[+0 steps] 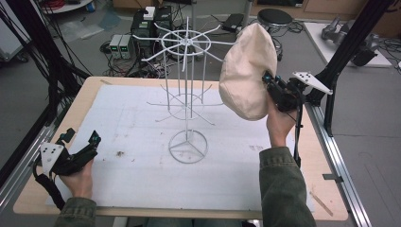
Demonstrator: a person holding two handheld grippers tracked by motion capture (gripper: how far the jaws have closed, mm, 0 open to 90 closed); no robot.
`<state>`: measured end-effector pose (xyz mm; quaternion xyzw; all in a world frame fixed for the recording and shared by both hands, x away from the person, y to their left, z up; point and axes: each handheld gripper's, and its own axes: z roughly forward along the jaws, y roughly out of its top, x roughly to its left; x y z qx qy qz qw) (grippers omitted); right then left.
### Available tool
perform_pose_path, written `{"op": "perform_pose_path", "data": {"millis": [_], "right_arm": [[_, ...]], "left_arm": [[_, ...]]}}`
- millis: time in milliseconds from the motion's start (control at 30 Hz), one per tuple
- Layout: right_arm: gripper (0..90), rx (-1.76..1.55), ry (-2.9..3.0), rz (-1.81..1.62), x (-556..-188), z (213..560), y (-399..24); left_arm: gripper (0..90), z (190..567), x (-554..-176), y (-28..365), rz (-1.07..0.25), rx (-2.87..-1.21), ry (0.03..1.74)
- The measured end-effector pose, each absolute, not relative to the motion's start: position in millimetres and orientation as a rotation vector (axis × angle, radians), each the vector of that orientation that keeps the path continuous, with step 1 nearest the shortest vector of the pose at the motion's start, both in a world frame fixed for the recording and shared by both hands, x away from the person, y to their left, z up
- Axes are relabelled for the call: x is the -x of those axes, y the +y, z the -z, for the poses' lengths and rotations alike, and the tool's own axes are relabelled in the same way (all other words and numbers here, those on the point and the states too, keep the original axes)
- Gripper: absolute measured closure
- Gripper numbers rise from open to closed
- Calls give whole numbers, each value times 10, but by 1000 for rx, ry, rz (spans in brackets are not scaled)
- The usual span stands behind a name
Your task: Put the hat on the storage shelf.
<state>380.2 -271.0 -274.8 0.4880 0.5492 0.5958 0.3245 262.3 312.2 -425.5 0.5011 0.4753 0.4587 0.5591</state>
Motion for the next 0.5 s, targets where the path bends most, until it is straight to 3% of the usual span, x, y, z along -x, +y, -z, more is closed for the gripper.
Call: {"op": "perform_pose_path", "data": {"millis": [500], "right_arm": [[865,-1224,1487,-1709,-3700,2665,-2778]], "left_arm": [[187,4262,-2626,3131,-1077,-1181,1126]]}}
